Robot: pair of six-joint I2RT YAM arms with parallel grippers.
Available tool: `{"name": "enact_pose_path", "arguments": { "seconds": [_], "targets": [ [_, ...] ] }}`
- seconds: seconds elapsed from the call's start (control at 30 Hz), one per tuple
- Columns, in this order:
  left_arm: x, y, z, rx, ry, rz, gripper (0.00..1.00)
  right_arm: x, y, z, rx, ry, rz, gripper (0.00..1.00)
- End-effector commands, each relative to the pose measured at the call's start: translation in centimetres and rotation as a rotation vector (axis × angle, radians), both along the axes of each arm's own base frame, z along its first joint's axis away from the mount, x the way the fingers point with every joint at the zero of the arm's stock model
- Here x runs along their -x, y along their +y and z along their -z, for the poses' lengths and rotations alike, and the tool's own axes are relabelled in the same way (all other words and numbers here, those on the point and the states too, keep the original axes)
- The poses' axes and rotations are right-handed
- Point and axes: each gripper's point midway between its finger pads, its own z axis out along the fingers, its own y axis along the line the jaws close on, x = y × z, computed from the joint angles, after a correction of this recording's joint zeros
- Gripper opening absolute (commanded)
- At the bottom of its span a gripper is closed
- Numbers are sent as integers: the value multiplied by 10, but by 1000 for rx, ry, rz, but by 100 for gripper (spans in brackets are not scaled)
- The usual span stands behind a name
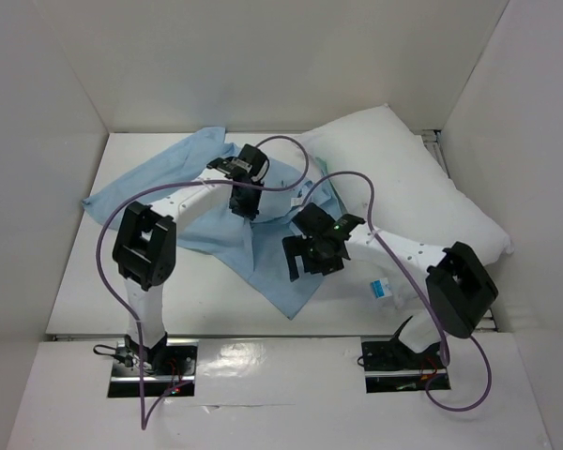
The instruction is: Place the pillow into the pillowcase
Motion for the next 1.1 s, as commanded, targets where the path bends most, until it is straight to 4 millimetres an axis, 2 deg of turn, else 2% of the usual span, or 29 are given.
{"name": "enact_pose_path", "arguments": {
  "seconds": [0.0,0.03,0.1,0.13,0.2,0.23,0.27,0.3,0.4,0.43,0.47,0.53,0.57,0.67,0.7,0.73,0.83,0.87,0.9,0.93,0.97,1.0,1.03,1.07],
  "targets": [
    [-14,-8,-10,13,-41,16,27,-21,31,-7,-142,-71,37,99],
    [-18,-4,-14,20,-42,-7,0,-19,37,-4,-150,-62,21,99],
    [-22,3,-30,76,-50,-57,0,-20,43,9,-139,-50,9,99],
    [-23,6,-49,117,-76,-73,0,-18,48,14,-137,-47,-3,99],
    [-20,6,-68,213,-79,-71,0,-12,57,22,-133,-40,-32,99],
    [-23,16,-75,238,-92,-90,0,-9,59,31,-118,-26,-43,97],
    [-22,18,-90,270,-116,-85,0,-9,63,33,-108,-32,-52,95],
    [-22,20,-97,288,-125,-86,0,-1,70,37,-106,-29,-80,92],
    [-13,24,-104,301,-123,-73,0,12,74,53,-51,-21,-109,78],
    [-11,23,-101,305,-112,-70,0,14,76,58,-45,-16,-118,72],
    [-3,23,-96,307,-87,-66,0,18,77,62,-32,-18,-129,49],
    [2,25,-91,305,-71,-76,0,20,82,63,-23,-27,-144,11],
    [5,26,-91,305,-69,-76,0,22,79,64,1,-35,-148,0],
    [10,32,-90,287,-69,-97,0,47,96,48,21,-78,-286,0],
    [10,33,-90,279,-73,-102,0,70,106,42,23,-98,-385,0],
    [13,36,-92,271,-72,-107,0,82,112,34,19,-104,-432,0],
    [20,40,-89,257,-62,-113,0,107,120,24,38,-132,-519,0],
    [20,40,-89,257,-62,-113,0,106,116,22,72,-128,-516,2],
    [23,43,-88,249,-62,-118,0,104,113,20,91,-135,-511,13],
    [26,44,-90,250,-65,-118,0,100,109,15,109,-153,-502,44],
    [25,44,-87,251,-67,-118,0,89,103,0,143,-209,-476,77],
    [25,44,-87,251,-67,-118,0,83,99,-9,160,-239,-463,100],
    [26,42,-88,259,-63,-112,0,73,93,-19,177,-263,-434,100],
    [26,42,-88,259,-63,-112,0,65,84,-38,189,-284,-407,100]
  ]
}}
